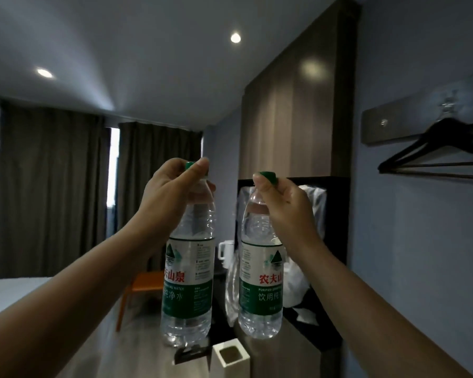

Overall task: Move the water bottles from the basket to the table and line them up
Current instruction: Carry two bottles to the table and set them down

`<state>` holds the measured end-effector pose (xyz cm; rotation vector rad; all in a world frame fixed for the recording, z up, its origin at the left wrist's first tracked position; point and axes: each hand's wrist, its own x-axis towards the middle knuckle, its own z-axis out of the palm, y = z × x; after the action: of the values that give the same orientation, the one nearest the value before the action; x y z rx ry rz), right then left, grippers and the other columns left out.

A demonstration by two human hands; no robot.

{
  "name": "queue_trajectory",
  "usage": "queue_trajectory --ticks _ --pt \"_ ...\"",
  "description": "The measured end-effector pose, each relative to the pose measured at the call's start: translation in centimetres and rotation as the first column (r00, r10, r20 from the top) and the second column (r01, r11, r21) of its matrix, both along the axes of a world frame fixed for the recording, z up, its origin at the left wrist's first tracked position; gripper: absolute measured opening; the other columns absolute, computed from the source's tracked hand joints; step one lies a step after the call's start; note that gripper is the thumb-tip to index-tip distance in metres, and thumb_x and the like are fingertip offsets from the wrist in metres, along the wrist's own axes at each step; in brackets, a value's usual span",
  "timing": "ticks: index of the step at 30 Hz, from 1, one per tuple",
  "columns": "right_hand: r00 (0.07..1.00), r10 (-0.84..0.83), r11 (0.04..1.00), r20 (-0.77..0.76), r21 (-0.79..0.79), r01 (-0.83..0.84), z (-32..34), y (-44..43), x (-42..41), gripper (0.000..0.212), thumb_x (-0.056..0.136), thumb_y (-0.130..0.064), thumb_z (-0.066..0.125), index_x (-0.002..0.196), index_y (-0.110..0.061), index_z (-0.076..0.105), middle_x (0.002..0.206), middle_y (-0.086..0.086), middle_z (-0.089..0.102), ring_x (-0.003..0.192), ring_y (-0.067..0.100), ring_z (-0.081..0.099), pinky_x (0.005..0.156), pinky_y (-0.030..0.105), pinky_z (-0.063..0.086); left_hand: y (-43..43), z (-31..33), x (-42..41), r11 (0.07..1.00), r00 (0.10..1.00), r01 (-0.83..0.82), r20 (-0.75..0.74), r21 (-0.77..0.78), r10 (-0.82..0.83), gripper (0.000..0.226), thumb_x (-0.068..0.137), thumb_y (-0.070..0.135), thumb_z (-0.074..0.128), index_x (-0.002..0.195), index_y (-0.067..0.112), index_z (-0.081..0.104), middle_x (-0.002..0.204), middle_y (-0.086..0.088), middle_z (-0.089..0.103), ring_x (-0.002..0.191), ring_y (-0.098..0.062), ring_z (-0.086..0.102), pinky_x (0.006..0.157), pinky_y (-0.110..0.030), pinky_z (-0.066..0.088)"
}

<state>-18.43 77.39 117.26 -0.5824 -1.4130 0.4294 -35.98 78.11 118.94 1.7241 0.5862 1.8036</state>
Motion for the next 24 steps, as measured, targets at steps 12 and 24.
queue_trajectory --ticks 12,24 --pt "0.983 0.176 0.984 0.052 -0.003 -0.176 -0.4 15.6 -5.1 0.022 0.086 -0.044 0.062 0.084 -0.022 0.065 0.073 -0.009 0.071 0.073 0.012 0.073 0.058 0.012 0.049 10.8 -0.8 -4.6 0.986 0.986 -0.166 0.001 -0.032 0.166 0.033 0.077 0.041 0.059 0.091 0.011 0.058 0.082 -0.010 0.070 0.075 -0.019 0.070 0.066 -0.026 0.055" --pt "0.966 0.258 0.966 0.030 -0.004 -0.258 -1.1 32.2 -17.0 0.018 0.086 -0.042 0.062 0.087 -0.024 0.065 0.083 -0.001 0.071 0.076 0.011 0.073 0.059 0.012 0.051 26.6 -1.1 -16.0 0.970 0.970 -0.244 -0.019 -0.008 0.244 0.024 0.083 0.036 0.058 0.089 0.013 0.057 0.080 -0.008 0.069 0.073 -0.016 0.068 0.067 -0.026 0.057"
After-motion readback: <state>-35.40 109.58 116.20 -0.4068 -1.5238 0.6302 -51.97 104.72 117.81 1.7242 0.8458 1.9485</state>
